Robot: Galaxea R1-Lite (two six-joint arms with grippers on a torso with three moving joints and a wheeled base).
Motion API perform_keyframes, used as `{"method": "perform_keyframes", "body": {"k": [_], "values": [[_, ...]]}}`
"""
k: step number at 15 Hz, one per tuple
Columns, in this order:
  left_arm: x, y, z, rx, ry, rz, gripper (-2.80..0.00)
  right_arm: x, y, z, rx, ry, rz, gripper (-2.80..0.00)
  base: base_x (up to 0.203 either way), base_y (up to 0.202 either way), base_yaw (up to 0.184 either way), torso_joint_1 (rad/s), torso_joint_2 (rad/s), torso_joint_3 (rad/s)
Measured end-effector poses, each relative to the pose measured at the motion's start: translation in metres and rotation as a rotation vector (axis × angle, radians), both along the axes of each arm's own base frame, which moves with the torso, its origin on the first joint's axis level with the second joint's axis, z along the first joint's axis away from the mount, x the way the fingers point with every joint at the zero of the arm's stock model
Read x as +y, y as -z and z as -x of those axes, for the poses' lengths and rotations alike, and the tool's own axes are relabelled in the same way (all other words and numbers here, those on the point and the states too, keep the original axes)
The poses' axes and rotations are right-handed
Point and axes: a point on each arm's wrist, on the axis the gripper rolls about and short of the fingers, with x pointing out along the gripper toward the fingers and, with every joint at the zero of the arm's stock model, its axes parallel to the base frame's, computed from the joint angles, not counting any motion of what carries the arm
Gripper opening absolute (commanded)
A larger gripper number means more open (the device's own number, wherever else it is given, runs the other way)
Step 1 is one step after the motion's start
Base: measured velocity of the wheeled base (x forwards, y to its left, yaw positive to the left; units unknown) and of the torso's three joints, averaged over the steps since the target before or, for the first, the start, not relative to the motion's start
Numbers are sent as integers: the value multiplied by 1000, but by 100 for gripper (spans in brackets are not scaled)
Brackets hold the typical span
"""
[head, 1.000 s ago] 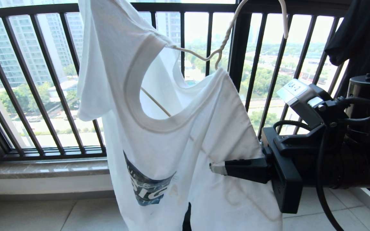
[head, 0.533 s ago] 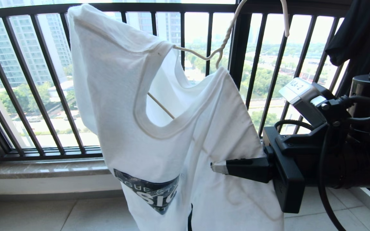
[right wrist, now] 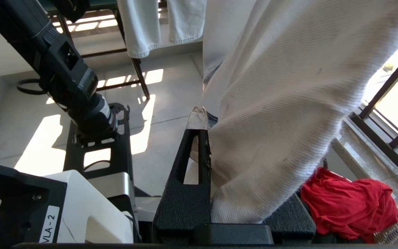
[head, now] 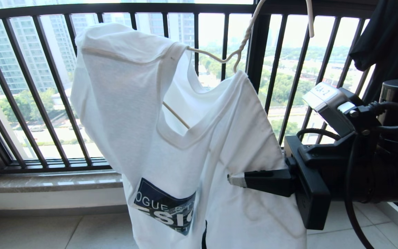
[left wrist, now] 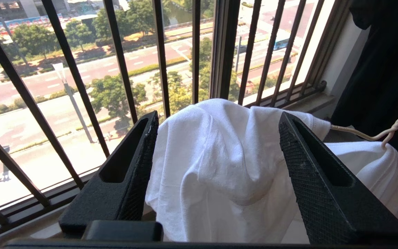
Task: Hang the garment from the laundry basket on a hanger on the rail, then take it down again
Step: Hang the clothes on the clothes rack
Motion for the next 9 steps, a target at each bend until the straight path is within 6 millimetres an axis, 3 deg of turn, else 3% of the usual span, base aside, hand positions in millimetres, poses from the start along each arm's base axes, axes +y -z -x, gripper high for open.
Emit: {"method": "perform_keyframes", "body": {"k": [3, 9], "values": [[6, 0, -3, -37, -28, -69, -280, 0, 0, 0, 1, 1, -1, -280, 0, 0, 0, 0, 0, 0], [6, 6, 10, -90, 157, -256, -280, 1, 1, -1, 5, 1, 2, -280, 0, 0, 0, 0, 0, 0]]}}
